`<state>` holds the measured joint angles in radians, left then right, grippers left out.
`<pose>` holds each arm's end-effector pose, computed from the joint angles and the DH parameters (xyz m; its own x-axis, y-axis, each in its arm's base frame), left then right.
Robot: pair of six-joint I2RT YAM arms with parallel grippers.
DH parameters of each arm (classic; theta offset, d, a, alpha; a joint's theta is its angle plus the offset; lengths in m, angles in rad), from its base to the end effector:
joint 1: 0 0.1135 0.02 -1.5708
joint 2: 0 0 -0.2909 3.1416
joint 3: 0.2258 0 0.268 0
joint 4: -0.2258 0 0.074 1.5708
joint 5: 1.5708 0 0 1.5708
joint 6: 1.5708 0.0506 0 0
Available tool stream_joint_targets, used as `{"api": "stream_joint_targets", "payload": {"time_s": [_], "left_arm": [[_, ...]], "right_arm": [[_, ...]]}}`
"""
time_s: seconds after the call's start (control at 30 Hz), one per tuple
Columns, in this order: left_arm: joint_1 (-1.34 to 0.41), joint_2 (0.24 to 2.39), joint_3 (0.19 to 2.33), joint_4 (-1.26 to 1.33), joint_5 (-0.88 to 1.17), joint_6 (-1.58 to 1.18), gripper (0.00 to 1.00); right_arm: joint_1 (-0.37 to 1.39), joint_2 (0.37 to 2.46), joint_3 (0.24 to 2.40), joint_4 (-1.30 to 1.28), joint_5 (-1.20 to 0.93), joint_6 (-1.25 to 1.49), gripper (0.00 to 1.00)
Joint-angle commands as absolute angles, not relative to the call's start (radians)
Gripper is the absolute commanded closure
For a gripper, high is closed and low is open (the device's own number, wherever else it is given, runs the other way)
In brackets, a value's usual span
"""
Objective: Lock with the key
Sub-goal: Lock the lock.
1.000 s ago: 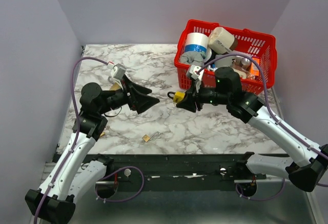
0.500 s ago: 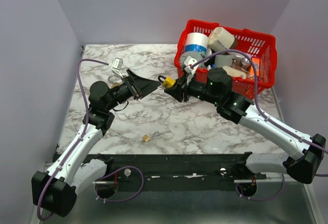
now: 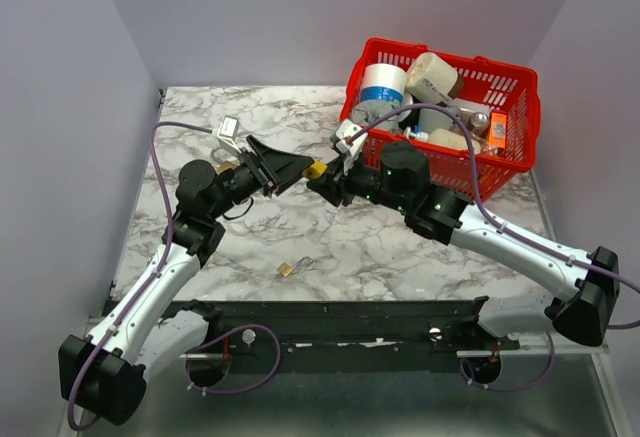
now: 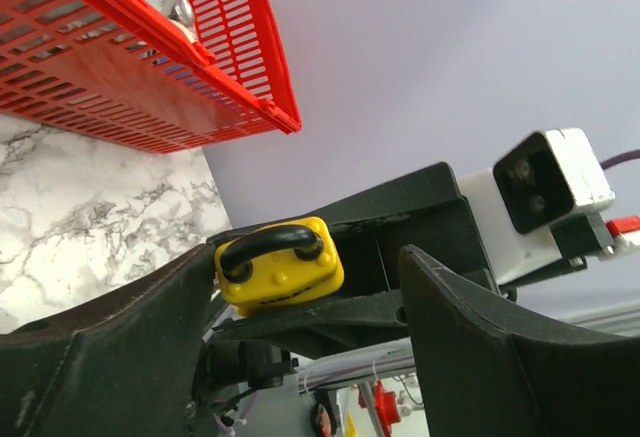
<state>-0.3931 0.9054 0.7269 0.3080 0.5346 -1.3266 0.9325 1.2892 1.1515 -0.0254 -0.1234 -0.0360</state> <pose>0.1977 -0.1099 0.3702 -0.7438 -0.5954 -0.3036 0.3083 0.0974 -0.9463 0.1908 0.2677 0.3964 -0.0654 -0.1481 -0.9868 -0.8723 0.4888 -0.0155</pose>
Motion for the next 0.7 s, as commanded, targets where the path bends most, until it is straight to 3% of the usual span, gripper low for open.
{"api": "stream_joint_targets", "payload": {"time_s": [0.0,0.43,0.67], "left_arm": [[-0.411,0.907,0.735,0.291,0.512,-1.362,0.23],[-0.451,0.930,0.715,0.327,0.514,-1.368,0.30],[-0.454,0.930,0.707,0.336,0.508,-1.353,0.60]], "right_arm": [[0.951,1.293,1.189,0.069,-0.031,-0.069,0.99],[0.968,1.302,1.167,0.094,0.028,-0.084,0.99],[0.968,1.290,1.151,0.078,0.006,-0.087,0.99]]}}
